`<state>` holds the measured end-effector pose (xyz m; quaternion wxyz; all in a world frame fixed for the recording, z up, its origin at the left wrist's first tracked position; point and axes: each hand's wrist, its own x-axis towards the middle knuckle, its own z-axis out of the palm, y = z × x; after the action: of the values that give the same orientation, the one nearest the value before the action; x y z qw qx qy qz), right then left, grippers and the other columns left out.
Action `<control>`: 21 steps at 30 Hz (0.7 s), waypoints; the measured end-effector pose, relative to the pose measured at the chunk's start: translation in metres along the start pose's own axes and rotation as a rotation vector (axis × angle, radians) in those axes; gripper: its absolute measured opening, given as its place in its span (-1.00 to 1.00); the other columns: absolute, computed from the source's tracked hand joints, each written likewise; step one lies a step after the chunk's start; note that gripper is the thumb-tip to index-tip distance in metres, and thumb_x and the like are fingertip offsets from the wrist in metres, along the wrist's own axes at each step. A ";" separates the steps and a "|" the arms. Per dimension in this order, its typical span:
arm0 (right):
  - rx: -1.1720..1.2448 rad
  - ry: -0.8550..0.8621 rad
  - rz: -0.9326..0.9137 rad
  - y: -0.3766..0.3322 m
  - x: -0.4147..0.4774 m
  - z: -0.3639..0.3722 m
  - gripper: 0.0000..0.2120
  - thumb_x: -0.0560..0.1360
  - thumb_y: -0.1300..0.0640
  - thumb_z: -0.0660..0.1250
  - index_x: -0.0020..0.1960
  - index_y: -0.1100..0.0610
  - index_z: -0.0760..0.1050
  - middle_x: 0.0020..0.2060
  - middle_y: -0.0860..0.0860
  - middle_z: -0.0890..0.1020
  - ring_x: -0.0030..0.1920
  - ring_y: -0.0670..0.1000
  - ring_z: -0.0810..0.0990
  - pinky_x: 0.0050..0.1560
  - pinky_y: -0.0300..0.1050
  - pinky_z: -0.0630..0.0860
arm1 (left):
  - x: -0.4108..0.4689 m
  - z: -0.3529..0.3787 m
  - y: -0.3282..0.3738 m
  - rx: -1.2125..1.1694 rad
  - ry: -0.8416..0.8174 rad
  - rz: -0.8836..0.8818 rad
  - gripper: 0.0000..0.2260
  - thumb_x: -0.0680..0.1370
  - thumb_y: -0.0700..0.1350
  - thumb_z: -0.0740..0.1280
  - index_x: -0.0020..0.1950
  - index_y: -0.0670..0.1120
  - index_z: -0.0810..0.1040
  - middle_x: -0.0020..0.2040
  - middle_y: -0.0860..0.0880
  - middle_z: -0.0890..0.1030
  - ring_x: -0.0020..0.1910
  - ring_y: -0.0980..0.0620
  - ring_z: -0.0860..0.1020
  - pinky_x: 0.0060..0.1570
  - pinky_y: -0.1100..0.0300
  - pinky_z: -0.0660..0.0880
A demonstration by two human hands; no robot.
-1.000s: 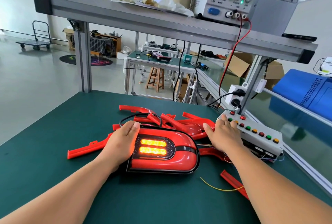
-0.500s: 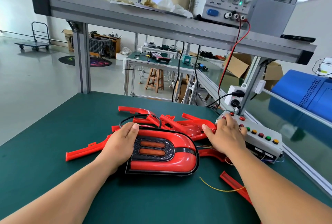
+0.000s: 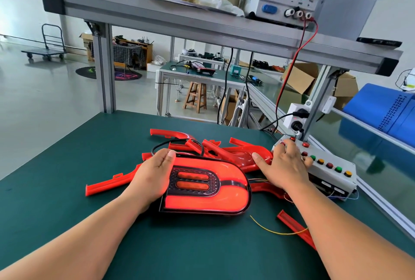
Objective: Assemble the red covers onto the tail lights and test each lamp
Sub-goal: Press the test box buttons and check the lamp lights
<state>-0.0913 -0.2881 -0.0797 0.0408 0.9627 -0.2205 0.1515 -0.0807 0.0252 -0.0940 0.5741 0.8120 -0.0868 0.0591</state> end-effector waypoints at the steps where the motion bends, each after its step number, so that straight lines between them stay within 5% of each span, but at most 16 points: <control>1: -0.002 0.002 0.000 0.000 0.000 0.000 -0.19 0.44 -0.50 -0.10 0.38 0.08 0.34 0.44 0.06 0.16 0.46 0.10 0.17 0.27 0.16 0.15 | 0.000 0.000 0.000 0.003 -0.002 0.002 -0.64 0.66 0.08 0.09 -0.01 -0.20 0.47 -0.17 -0.21 0.53 -0.22 -0.01 0.42 -0.07 -0.02 0.43; 13: 0.004 0.008 -0.007 0.002 0.001 0.003 -0.19 0.43 -0.50 -0.10 0.37 0.08 0.33 0.38 0.03 0.21 0.42 0.07 0.20 0.24 0.14 0.17 | 0.001 0.000 -0.001 -0.010 0.001 0.022 -0.69 0.66 0.06 0.10 -0.04 -0.09 0.52 -0.11 -0.25 0.59 -0.19 -0.01 0.46 0.03 -0.07 0.47; 21: 0.059 -0.068 -0.016 0.004 0.002 -0.007 -0.25 0.45 -0.49 -0.12 0.33 0.04 0.33 0.36 -0.01 0.21 0.42 0.06 0.21 0.28 0.17 0.14 | 0.001 0.001 -0.003 0.014 -0.009 0.043 -0.65 0.66 0.08 0.08 -0.03 -0.15 0.49 -0.23 -0.12 0.52 -0.22 -0.01 0.42 -0.15 0.06 0.38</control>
<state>-0.0933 -0.2919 -0.0723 0.0060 0.9698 -0.2094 0.1246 -0.0789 0.0256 -0.0972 0.5664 0.8144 -0.1064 0.0682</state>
